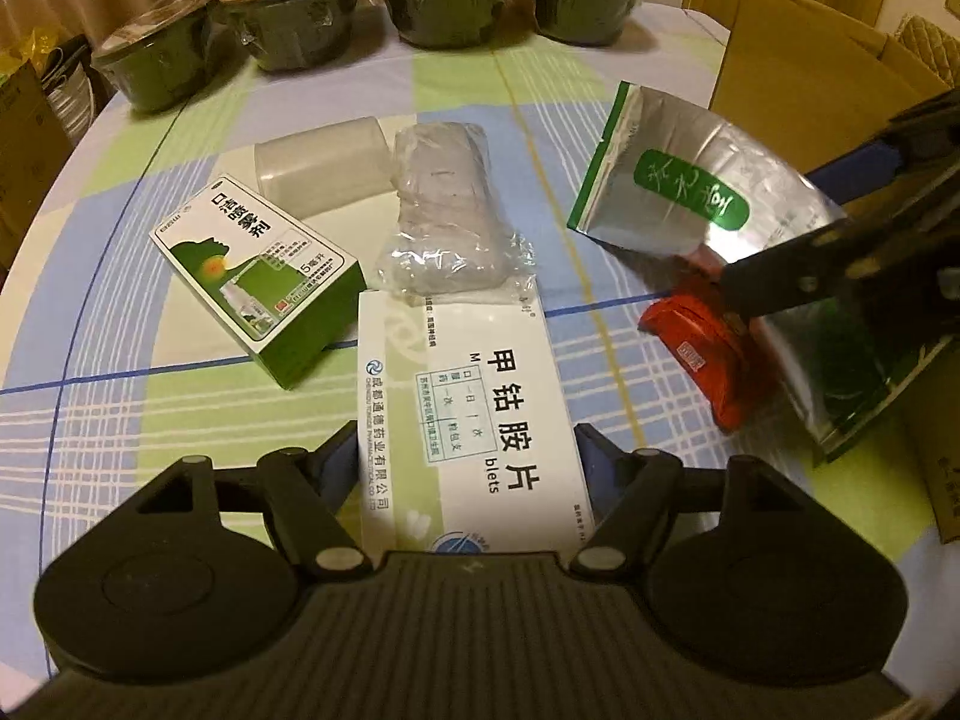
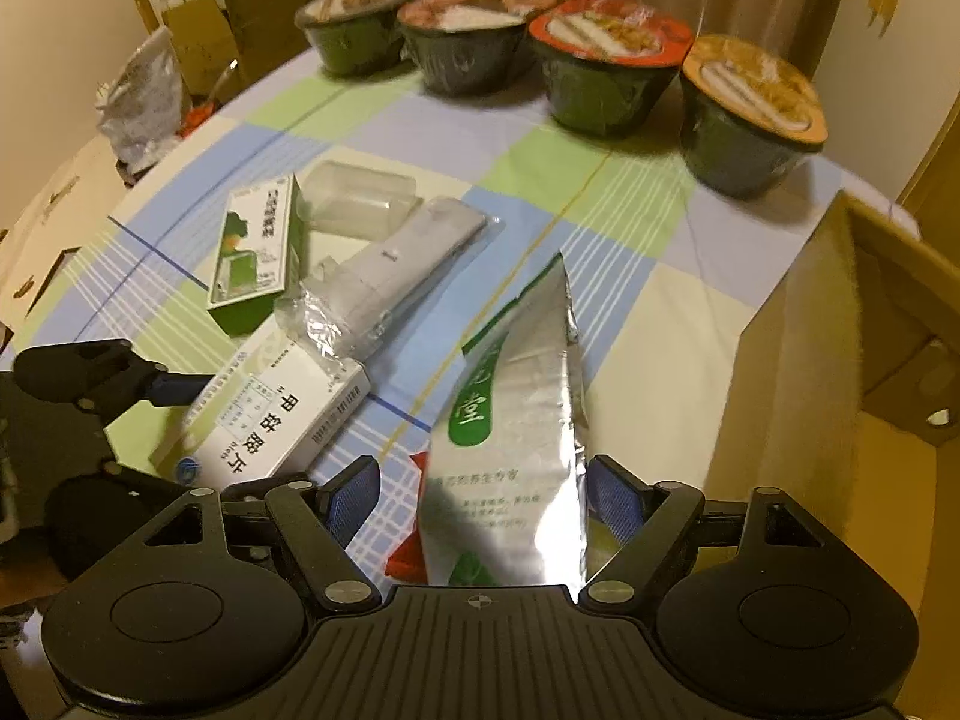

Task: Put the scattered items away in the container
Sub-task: 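Grasp the white medicine box with the left tool while the right tool holds the foil bag, then lift and carry the medicine box and foil bag over the cardboard box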

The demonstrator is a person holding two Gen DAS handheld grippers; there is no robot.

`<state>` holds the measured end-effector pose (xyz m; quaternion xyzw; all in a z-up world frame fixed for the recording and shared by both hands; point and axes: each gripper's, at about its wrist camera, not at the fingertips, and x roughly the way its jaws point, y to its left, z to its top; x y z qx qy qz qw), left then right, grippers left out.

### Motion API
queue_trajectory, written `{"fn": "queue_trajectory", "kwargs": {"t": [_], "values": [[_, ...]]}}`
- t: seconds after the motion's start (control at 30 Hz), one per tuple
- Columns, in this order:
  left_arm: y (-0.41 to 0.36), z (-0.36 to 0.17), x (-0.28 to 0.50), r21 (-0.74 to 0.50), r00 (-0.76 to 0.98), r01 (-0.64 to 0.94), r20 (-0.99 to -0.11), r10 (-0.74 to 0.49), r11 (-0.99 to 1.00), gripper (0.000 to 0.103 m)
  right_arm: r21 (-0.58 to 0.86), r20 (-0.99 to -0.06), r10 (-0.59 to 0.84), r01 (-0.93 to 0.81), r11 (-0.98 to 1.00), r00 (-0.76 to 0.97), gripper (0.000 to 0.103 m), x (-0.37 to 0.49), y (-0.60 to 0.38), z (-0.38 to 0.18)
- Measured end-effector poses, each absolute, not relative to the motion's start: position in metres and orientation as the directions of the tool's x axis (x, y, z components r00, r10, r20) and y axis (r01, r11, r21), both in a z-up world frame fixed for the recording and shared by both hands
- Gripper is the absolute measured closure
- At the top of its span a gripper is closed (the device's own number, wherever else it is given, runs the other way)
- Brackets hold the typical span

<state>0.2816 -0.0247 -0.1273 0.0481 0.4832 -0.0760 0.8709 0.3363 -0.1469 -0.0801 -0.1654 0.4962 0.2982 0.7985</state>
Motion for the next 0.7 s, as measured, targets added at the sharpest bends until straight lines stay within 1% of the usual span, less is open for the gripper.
{"fn": "queue_trajectory", "kwargs": {"t": [0.17, 0.2, 0.23, 0.27, 0.43, 0.7], "values": [[-0.022, -0.124, 0.276, -0.038, 0.505, 0.214, -0.851, -0.144, 0.976, 0.034, 0.027, -0.916, 0.267, -0.619, 0.785, 0.299, 0.022, 0.349, -0.145, -0.095], [-0.020, -0.123, 0.275, -0.050, 0.502, 0.219, -0.851, -0.156, 0.974, 0.034, 0.026, -0.920, 0.260, -0.615, 0.788, 0.294, 0.027, 0.350, -0.145, -0.096], [-0.020, -0.122, 0.273, -0.055, 0.500, 0.224, -0.850, -0.164, 0.973, 0.034, 0.039, -0.921, 0.267, -0.616, 0.787, 0.283, 0.041, 0.350, -0.146, -0.097], [-0.020, -0.121, 0.272, -0.057, 0.499, 0.230, -0.850, -0.168, 0.971, 0.034, 0.034, -0.919, 0.266, -0.613, 0.789, 0.291, 0.043, 0.349, -0.146, -0.096], [-0.017, -0.123, 0.275, -0.064, 0.494, 0.222, -0.853, -0.169, 0.973, 0.034, 0.013, -0.913, 0.261, -0.617, 0.787, 0.313, 0.050, 0.336, -0.147, -0.094], [-0.019, -0.124, 0.279, -0.049, 0.502, 0.222, -0.851, -0.157, 0.974, 0.036, 0.013, -0.891, 0.277, -0.591, 0.807, 0.359, 0.052, 0.314, -0.157, -0.080]]}}
